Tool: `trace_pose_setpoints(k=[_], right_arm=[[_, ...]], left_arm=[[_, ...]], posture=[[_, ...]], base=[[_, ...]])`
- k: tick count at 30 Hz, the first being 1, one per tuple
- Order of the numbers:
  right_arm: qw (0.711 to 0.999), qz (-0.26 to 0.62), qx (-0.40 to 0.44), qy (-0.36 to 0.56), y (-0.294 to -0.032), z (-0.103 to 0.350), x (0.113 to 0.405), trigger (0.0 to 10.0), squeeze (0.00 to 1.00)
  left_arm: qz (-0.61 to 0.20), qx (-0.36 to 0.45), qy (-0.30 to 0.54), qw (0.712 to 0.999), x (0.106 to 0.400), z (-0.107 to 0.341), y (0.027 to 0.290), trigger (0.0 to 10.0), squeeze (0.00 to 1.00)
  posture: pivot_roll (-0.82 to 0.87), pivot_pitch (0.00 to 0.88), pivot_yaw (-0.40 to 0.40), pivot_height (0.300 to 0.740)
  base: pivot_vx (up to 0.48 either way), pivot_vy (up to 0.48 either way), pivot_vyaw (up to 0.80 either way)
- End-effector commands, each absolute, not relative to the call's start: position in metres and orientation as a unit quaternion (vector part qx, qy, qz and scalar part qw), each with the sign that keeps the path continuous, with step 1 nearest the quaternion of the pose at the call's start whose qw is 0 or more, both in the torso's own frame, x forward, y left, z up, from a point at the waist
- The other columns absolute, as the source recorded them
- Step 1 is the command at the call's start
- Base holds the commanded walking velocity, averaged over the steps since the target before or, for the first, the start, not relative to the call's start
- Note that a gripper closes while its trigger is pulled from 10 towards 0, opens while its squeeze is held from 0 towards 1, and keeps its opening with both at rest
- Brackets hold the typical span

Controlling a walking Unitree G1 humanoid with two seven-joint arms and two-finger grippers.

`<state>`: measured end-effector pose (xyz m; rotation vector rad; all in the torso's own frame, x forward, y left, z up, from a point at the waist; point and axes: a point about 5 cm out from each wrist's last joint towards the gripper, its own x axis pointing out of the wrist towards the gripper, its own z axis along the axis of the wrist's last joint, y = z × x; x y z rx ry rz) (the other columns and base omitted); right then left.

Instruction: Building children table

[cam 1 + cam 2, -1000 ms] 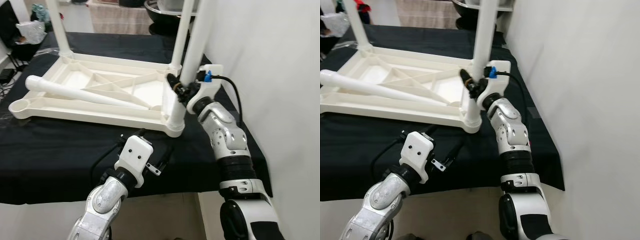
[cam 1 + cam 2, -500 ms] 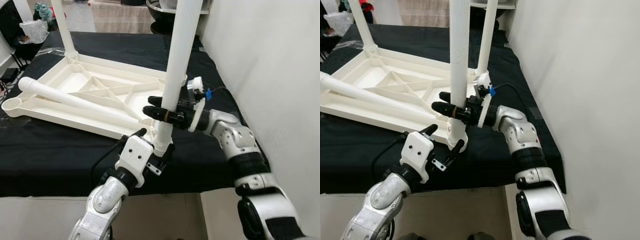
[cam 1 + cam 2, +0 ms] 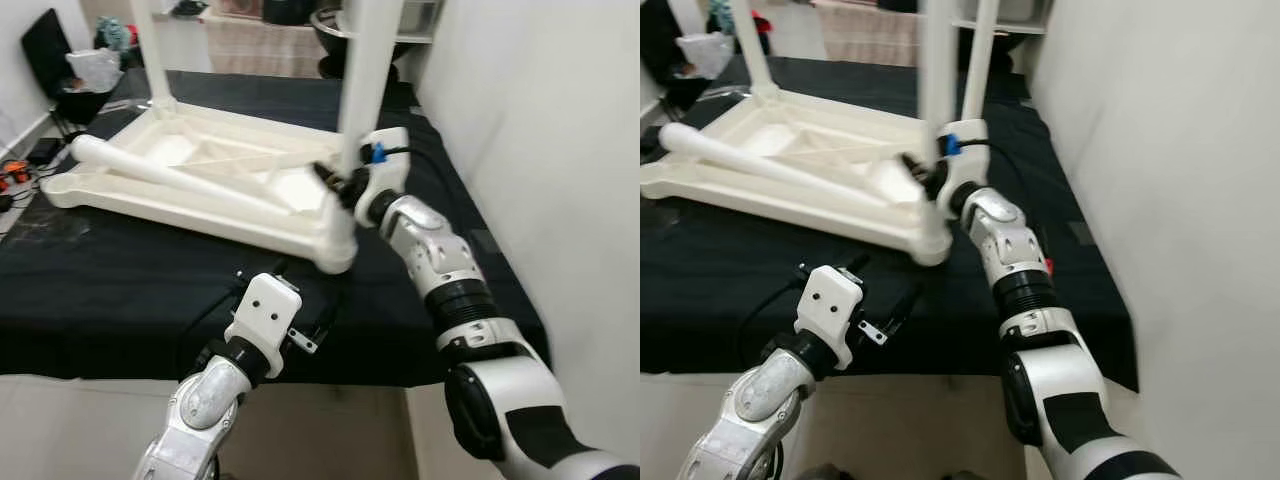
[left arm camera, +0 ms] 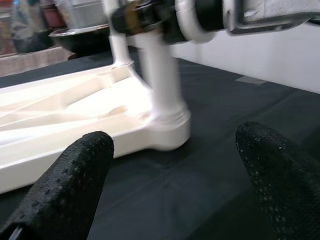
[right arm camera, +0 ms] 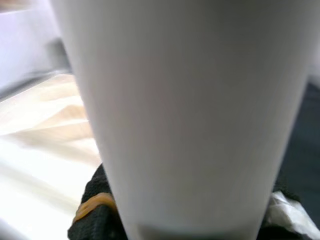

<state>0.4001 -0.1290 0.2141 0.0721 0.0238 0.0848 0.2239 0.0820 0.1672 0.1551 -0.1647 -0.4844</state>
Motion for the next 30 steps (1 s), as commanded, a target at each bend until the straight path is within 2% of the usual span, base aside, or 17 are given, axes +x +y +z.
trace_pose_setpoints(k=[1,4,6,7,8,12,13,14,15,16,17,22,24,25,28,29,30], right_arm=[[0.992,-0.103,0.036,0.07,-0.162,0.189,0.391,0.0,0.0],[0.981,-0.18,0.042,0.06,-0.173,0.189,0.381,0.0,0.0],[0.978,-0.195,0.05,0.053,-0.169,0.191,0.379,0.0,0.0],[0.979,-0.189,0.062,0.051,-0.16,0.192,0.378,8.1,0.0],[0.981,-0.172,0.075,0.044,-0.15,0.195,0.379,10.0,0.0],[0.985,-0.144,0.097,0.027,-0.135,0.199,0.381,10.0,0.0],[0.987,-0.12,0.11,0.011,-0.129,0.201,0.381,10.0,0.87],[0.987,-0.12,0.11,0.011,-0.129,0.201,0.381,10.0,0.87],[0.987,-0.106,0.119,-0.001,-0.124,0.204,0.381,10.0,1.0],[0.989,-0.093,0.114,-0.024,-0.121,0.209,0.379,10.0,1.0],[0.99,-0.07,0.12,-0.033,-0.12,0.211,0.379,10.0,0.0],[0.991,-0.028,0.127,-0.042,-0.117,0.214,0.38,10.0,0.0],[0.973,0.155,0.167,-0.021,-0.104,0.216,0.381,10.0,0.0],[0.973,0.155,0.167,-0.021,-0.104,0.216,0.381,10.0,0.0],[0.888,0.422,0.181,-0.022,-0.105,0.22,0.359,10.0,0.0],[0.866,0.467,0.178,-0.025,-0.108,0.221,0.353,10.0,0.0],[0.866,0.467,0.178,-0.025,-0.108,0.221,0.353,10.0,0.0]], left_arm=[[-0.241,0.078,-0.079,0.964,0.225,0.165,0.08,10.0,0.0],[-0.242,0.077,-0.081,0.964,0.226,0.166,0.079,10.0,0.0],[-0.243,0.077,-0.081,0.964,0.226,0.166,0.079,10.0,0.0],[-0.242,0.077,-0.081,0.964,0.226,0.166,0.079,10.0,0.0],[-0.243,0.078,-0.08,0.964,0.226,0.166,0.079,10.0,0.0],[-0.243,0.078,-0.08,0.964,0.226,0.166,0.079,10.0,0.0],[-0.243,0.078,-0.08,0.963,0.226,0.166,0.079,10.0,0.0],[-0.243,0.078,-0.08,0.963,0.226,0.166,0.079,10.0,0.0],[-0.243,0.078,-0.08,0.964,0.226,0.166,0.079,10.0,0.0],[-0.242,0.078,-0.081,0.964,0.227,0.166,0.079,10.0,0.0],[-0.241,0.078,-0.081,0.964,0.227,0.166,0.08,10.0,0.0],[-0.24,0.078,-0.081,0.964,0.227,0.166,0.081,10.0,0.0],[-0.239,0.078,-0.082,0.964,0.228,0.167,0.081,10.0,0.0],[-0.239,0.078,-0.082,0.964,0.228,0.167,0.081,10.0,0.0],[-0.239,0.078,-0.084,0.964,0.228,0.167,0.08,10.0,0.0],[-0.239,0.077,-0.084,0.964,0.228,0.167,0.08,10.0,0.0],[-0.239,0.077,-0.084,0.964,0.228,0.167,0.08,10.0,0.0]], posture=[[0.06,0.043,-0.076,0.74],[0.06,0.043,-0.076,0.74],[0.06,0.039,-0.077,0.74],[0.06,0.041,-0.079,0.74],[0.06,0.042,-0.08,0.74],[0.06,0.043,-0.082,0.74],[0.06,0.043,-0.082,0.74],[0.06,0.043,-0.082,0.74],[0.06,0.044,-0.082,0.74],[0.06,0.051,-0.081,0.74],[0.06,0.052,-0.081,0.74],[0.06,0.051,-0.081,0.74],[0.05,0.052,-0.081,0.74],[0.05,0.052,-0.081,0.74],[0.05,0.053,-0.083,0.74],[0.05,0.053,-0.083,0.74],[0.05,0.053,-0.083,0.74]], base=[[0.0,0.0,0.0],[0.0,0.0,0.0],[0.0,0.0,0.0],[0.0,0.0,0.0],[0.0,0.0,0.0],[0.0,0.0,0.0],[0.0,0.0,0.0],[0.0,0.0,0.0],[0.0,0.0,0.0],[0.0,0.0,0.0],[0.0,0.0,0.0],[0.0,0.0,0.0],[0.0,0.0,0.0],[0.0,0.0,0.0],[0.0,0.0,0.0],[0.0,0.0,0.0],[0.0,0.0,0.0]])
